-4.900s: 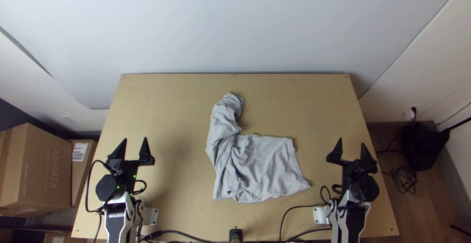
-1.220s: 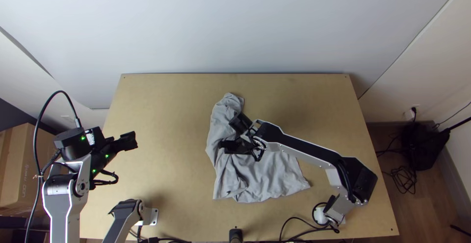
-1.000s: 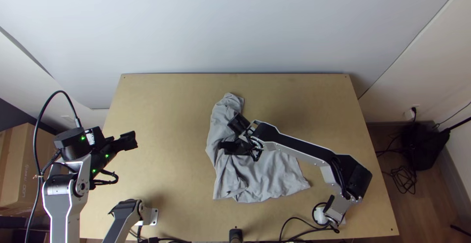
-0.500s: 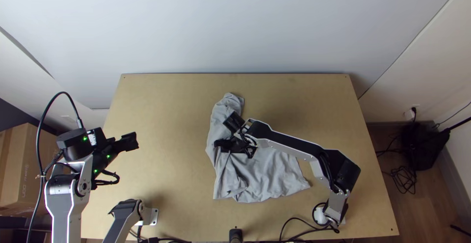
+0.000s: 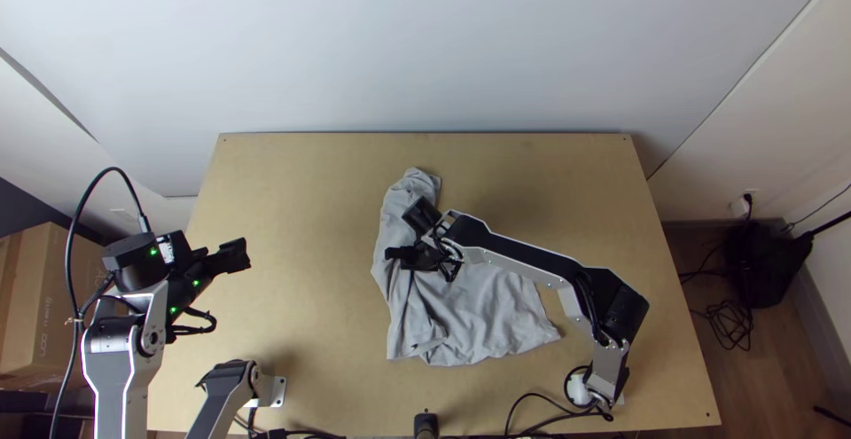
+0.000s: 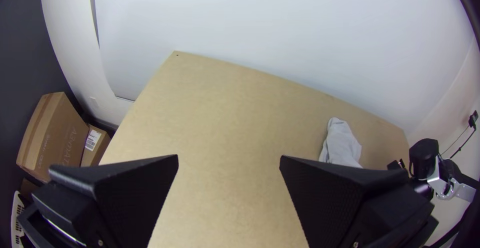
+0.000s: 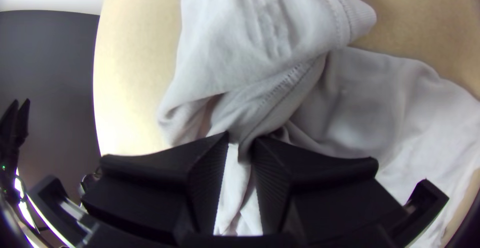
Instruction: Fold the t-shirt
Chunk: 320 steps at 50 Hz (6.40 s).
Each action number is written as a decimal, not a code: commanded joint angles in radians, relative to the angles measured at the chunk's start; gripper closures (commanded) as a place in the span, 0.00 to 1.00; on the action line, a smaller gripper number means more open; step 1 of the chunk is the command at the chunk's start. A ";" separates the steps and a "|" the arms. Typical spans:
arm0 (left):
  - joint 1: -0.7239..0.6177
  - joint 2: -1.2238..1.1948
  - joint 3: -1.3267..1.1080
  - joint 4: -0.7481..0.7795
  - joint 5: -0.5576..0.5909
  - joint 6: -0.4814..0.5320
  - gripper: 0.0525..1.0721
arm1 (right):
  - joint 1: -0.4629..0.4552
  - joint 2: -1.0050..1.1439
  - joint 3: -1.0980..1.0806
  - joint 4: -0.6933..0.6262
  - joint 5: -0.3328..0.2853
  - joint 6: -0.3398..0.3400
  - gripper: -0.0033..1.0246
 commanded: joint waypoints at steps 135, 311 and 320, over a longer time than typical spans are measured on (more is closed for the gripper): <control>-1.322 1.275 0.319 0.639 0.066 -0.236 0.36 | -0.507 -0.254 0.079 0.019 0.278 -0.229 0.97; -0.817 0.566 -0.427 0.536 0.306 0.013 0.28 | -0.871 -0.798 -0.360 0.088 0.028 -0.188 0.97; -0.811 0.569 -0.442 0.604 0.283 -0.035 0.82 | -0.872 -0.809 -0.358 0.085 0.028 -0.197 0.97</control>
